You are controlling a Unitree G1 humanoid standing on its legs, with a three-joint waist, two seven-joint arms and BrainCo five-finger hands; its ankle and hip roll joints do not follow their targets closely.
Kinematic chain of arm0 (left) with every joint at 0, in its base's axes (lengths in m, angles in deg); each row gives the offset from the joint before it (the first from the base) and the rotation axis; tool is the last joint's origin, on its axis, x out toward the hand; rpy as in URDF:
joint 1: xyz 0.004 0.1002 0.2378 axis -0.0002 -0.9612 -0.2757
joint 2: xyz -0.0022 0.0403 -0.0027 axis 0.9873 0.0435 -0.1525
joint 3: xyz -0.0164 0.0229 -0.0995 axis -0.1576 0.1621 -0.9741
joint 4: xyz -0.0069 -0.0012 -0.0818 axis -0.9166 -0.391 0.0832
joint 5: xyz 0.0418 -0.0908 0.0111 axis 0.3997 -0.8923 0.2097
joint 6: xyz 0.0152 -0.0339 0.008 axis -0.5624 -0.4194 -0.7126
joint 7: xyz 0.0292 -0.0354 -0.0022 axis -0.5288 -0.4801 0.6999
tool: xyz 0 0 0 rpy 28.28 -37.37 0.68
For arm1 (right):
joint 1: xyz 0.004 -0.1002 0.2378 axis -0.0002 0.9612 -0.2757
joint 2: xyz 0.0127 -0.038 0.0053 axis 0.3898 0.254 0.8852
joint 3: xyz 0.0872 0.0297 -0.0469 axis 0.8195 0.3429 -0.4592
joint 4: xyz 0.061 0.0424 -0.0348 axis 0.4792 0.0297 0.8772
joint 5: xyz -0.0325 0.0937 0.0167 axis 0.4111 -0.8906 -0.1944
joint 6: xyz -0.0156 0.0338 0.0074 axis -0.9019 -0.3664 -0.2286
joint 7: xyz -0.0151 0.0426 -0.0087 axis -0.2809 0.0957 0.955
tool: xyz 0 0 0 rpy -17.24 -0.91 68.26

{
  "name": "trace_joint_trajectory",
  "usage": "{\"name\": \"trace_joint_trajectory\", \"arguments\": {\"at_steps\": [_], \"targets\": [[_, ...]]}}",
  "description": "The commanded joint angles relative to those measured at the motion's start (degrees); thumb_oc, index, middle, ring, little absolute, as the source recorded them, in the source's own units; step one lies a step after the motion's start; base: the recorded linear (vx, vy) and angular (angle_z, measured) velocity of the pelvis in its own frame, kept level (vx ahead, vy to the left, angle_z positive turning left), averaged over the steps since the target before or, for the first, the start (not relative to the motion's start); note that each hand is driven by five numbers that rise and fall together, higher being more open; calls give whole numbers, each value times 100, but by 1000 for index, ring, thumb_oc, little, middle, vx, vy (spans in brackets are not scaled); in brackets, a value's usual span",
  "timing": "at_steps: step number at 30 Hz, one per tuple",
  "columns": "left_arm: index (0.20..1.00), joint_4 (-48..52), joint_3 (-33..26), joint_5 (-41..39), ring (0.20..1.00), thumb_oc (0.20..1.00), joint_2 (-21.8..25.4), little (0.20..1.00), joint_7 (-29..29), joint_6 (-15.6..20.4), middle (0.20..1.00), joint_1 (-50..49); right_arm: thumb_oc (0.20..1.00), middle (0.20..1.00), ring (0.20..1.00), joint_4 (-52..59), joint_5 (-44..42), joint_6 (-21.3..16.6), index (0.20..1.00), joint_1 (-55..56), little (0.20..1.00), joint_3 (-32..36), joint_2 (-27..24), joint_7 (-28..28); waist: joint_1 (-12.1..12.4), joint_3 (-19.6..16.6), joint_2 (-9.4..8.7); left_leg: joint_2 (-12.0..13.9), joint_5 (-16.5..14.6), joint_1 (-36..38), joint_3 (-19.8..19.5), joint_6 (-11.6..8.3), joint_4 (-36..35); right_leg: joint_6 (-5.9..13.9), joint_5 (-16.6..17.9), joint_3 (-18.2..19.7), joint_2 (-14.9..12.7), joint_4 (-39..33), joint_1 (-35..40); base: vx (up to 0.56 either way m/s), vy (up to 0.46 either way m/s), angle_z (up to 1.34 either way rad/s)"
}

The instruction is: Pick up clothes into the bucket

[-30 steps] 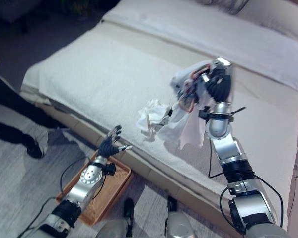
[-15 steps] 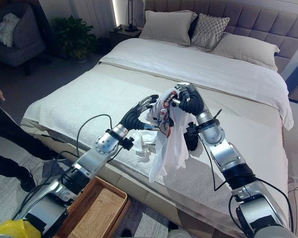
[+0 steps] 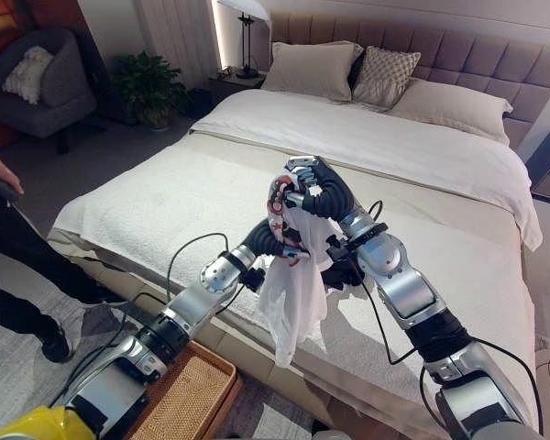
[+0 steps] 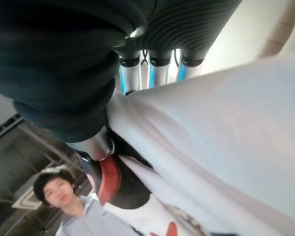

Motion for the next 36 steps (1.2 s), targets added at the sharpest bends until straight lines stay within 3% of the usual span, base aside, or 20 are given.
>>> {"name": "trace_joint_trajectory", "arguments": {"at_steps": [1,5,6,8,9,11,12,13,14,15,22,23,25,26,27,29,30,31,32,36], "targets": [[1000,-561,222,163,1000,1000,-204,1000,-137,-34,1000,365,200,200,200,716,-77,-444,200,-189,200,523,290,-168,17,-290,-241,-109,-391,-264,21,32,484,120,-371,-216,-52,320,34,-25,-24,10],[1000,-769,185,135,1000,1000,-320,1000,-170,-33,1000,260,200,200,200,866,-6,-493,200,-181,200,670,383,-224,9,-292,-242,-102,-384,-283,-14,24,497,99,-390,-235,-41,333,35,-15,-15,12],[721,-746,168,-265,721,721,-331,721,-277,-39,721,166,200,200,200,939,-47,-510,200,-186,200,680,417,-201,-1,-290,-235,-106,-385,-298,-23,23,525,90,-386,-226,-37,341,27,0,0,0],[460,-648,157,-541,460,460,-299,460,-332,-31,460,112,200,200,200,961,-74,-523,200,-174,200,677,442,-191,-5,-288,-234,-106,-384,-304,-22,23,527,87,-381,-226,-36,341,24,0,0,0],[200,-562,126,-653,200,200,-246,200,-296,2,200,60,200,200,200,985,-66,-535,200,-154,200,687,437,-188,-7,-290,-233,-109,-379,-316,-32,23,530,83,-377,-231,-35,336,22,0,0,0],[200,-385,114,-788,200,200,-158,200,-307,23,200,-49,200,200,200,989,-35,-550,200,-119,200,680,444,-191,5,-283,-222,-93,-422,-290,-43,17,516,80,-410,-229,-21,318,49,0,0,0],[200,-212,-4,-1034,200,200,-45,200,-285,70,200,-167,316,316,316,993,4,-570,316,-71,316,701,456,-204,25,-267,-228,-103,-365,-334,-51,15,532,77,-366,-234,-30,325,13,0,0,0],[200,-208,-5,-1037,200,200,-41,200,-285,67,200,-176,376,376,376,992,4,-570,376,-66,376,697,459,-204,24,-275,-223,-93,-414,-301,-52,10,522,80,-406,-234,-20,315,45,-38,-3,1],[200,0,-142,-1365,200,200,54,200,-309,107,200,-347,846,846,846,987,42,-585,846,-2,846,740,502,-228,39,-264,-230,-106,-363,-345,-61,17,532,76,-364,-236,-34,325,6,31,-3,1],[200,80,-226,-1587,200,200,76,200,-310,95,200,-464,1000,1000,1000,989,47,-593,1000,29,1000,755,526,-238,52,-258,-224,-96,-412,-306,-62,12,522,77,-399,-231,-24,315,42,0,0,0],[200,1092,-1055,-2442,200,200,691,200,-246,244,200,-1174,1000,1000,1000,885,246,-629,1000,455,1000,1117,595,-513,127,-254,-241,-106,-410,-314,-71,18,512,74,-394,-239,-31,299,42,0,0,0],[200,1348,-1538,-2505,200,200,894,200,-124,371,200,-1512,1000,1000,1000,775,412,-652,1000,729,1000,1321,694,-737,156,-256,-253,-115,-423,-311,-68,21,521,78,-398,-239,-34,306,49,0,0,0],[200,1478,-1833,-2412,200,200,986,200,-27,442,200,-1696,1000,1000,1000,715,489,-650,1000,896,1000,1399,747,-807,168,-263,-262,-118,-433,-306,-63,21,525,78,-406,-231,-35,308,53,0,0,0],[200,1714,-2367,-2217,200,200,1177,200,88,603,200,-1987,1000,1000,1000,628,588,-650,1000,1189,1000,1574,757,-835,200,-264,-261,-125,-449,-298,-59,18,534,77,-420,-233,-39,306,66,0,0,0],[200,1734,-2375,-2212,200,200,1181,200,92,595,200,-2011,1000,1000,1000,634,590,-648,1000,1198,1000,1566,762,-835,194,-271,-263,-125,-452,-294,-58,18,535,77,-422,-232,-39,305,69,0,0,0],[200,2046,-2983,-2102,200,200,1312,200,257,762,200,-2305,1000,1000,1000,415,646,-625,1000,1575,1000,1778,792,-884,205,-278,-262,-130,-471,-277,-57,16,540,81,-427,-231,-48,298,86,15,10,0],[200,2435,-3561,-2198,200,200,1348,200,329,929,200,-2510,1000,1000,1000,121,687,-582,1000,1956,1000,1988,847,-941,216,-284,-255,-134,-482,-271,-59,16,541,84,-429,-225,-52,287,100,0,0,0],[200,2459,-3572,-2198,200,200,1349,200,330,918,200,-2536,1000,1000,1000,120,687,-586,1000,1962,1000,1977,850,-942,210,-291,-257,-133,-485,-267,-58,16,541,84,-431,-224,-52,286,104,0,0,0],[200,2945,-4067,-2487,200,200,1384,200,353,1075,200,-2647,1000,1000,1000,-381,704,-506,1000,2354,1000,2065,950,-918,220,-281,-244,-137,-485,-269,-63,17,533,88,-434,-225,-48,284,99,0,0,0],[200,3464,-4572,-2868,200,200,1501,200,412,1316,200,-2587,1000,1000,1000,-1222,1014,-357,1000,2791,1000,2032,1084,-967,222,-271,-220,-152,-483,-284,-87,9,528,89,-434,-241,-45,288,77,-1,3,1]]}}
